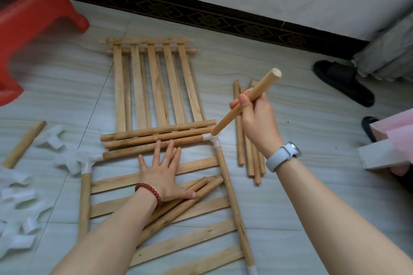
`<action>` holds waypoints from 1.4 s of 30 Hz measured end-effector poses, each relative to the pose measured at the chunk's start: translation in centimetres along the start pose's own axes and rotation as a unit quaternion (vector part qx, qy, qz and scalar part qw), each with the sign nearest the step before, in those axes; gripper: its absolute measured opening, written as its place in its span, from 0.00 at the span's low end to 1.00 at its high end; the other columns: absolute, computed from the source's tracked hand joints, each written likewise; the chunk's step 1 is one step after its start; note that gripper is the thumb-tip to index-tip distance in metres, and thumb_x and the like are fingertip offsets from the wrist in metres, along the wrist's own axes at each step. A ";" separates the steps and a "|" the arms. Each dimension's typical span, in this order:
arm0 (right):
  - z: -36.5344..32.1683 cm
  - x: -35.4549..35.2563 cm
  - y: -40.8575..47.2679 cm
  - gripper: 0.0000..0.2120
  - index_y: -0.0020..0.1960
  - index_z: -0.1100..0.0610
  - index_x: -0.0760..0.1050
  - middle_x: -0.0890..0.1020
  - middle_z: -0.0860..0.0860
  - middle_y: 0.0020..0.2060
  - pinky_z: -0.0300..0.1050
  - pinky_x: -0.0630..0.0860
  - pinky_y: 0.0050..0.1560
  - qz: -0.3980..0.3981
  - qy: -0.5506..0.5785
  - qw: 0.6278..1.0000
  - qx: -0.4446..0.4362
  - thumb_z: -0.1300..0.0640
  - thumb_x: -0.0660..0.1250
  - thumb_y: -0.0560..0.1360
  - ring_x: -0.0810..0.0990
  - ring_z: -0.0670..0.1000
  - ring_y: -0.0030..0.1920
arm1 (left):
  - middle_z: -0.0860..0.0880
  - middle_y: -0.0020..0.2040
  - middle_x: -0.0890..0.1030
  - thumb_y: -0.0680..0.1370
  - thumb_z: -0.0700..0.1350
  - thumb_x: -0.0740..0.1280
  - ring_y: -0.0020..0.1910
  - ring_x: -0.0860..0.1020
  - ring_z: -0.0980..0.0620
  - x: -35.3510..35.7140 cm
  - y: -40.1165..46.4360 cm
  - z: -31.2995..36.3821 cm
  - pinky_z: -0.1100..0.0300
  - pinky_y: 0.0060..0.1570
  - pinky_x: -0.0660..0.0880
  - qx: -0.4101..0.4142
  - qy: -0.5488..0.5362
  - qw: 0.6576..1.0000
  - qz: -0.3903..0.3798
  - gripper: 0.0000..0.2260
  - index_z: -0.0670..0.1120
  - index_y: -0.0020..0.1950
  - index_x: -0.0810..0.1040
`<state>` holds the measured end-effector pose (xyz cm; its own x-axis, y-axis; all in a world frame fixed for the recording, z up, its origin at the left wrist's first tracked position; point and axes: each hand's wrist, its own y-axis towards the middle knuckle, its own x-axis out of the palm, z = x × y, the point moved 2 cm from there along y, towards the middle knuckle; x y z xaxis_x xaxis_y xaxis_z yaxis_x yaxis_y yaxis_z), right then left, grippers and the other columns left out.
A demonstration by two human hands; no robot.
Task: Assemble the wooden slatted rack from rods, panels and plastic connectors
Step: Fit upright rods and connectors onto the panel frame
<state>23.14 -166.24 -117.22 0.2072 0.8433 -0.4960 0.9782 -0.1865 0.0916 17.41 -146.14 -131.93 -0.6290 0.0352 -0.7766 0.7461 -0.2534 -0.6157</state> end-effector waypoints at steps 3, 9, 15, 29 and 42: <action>-0.2 0.1 0.9 0.07 0.44 0.47 0.66 0.81 0.46 0.38 0.46 0.78 0.49 -0.019 0.004 1.000 0.003 0.55 0.57 0.80 0.82 0.44 0.44 | 0.53 0.66 0.21 0.55 0.82 0.53 0.68 0.23 0.43 0.1 0.0 -0.1 0.28 0.64 0.39 0.002 -0.003 1.000 -0.007 0.59 0.54 0.74 0.30; -0.3 -0.2 1.6 0.06 0.46 0.47 0.66 0.82 0.48 0.38 0.59 0.76 0.54 -0.034 0.000 0.999 -0.016 0.56 0.56 0.80 0.82 0.51 0.47 | 0.51 0.67 0.21 0.56 0.83 0.51 0.68 0.23 0.42 0.0 -0.1 0.0 0.27 0.63 0.38 0.006 0.011 1.000 0.002 0.57 0.55 0.74 0.32; 0.4 -0.1 1.3 0.06 0.46 0.48 0.66 0.82 0.49 0.39 0.58 0.76 0.54 -0.058 -0.004 0.998 -0.016 0.57 0.57 0.80 0.82 0.50 0.47 | 0.51 0.67 0.21 0.57 0.82 0.51 0.68 0.23 0.41 -0.1 -0.1 0.0 0.27 0.64 0.39 0.006 0.015 1.000 -0.003 0.56 0.56 0.74 0.32; 1.4 1.8 1.1 0.08 0.43 0.46 0.66 0.80 0.42 0.38 0.44 0.74 0.50 -0.066 -0.056 0.996 0.004 0.55 0.57 0.80 0.79 0.46 0.45 | 0.54 0.65 0.20 0.52 0.84 0.49 0.67 0.22 0.44 0.5 0.5 -0.2 0.28 0.62 0.36 0.004 -0.007 1.000 0.006 0.58 0.58 0.74 0.33; 0.8 3.2 -1.1 0.06 0.52 0.55 0.68 0.76 0.41 0.38 0.26 0.68 0.36 0.038 -0.038 0.996 0.074 0.53 0.56 0.80 0.74 0.35 0.37 | 0.52 0.76 0.34 0.65 0.74 0.61 0.73 0.30 0.45 0.3 -1.3 0.3 0.36 0.69 0.39 0.029 -0.108 0.992 0.065 0.50 0.56 0.76 0.38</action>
<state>22.70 -163.76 -119.58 0.2734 0.7845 -0.5565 0.9456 -0.3253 0.0060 16.24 -146.08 -131.32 -0.5654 -0.2078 -0.7982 0.8139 -0.2977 -0.4990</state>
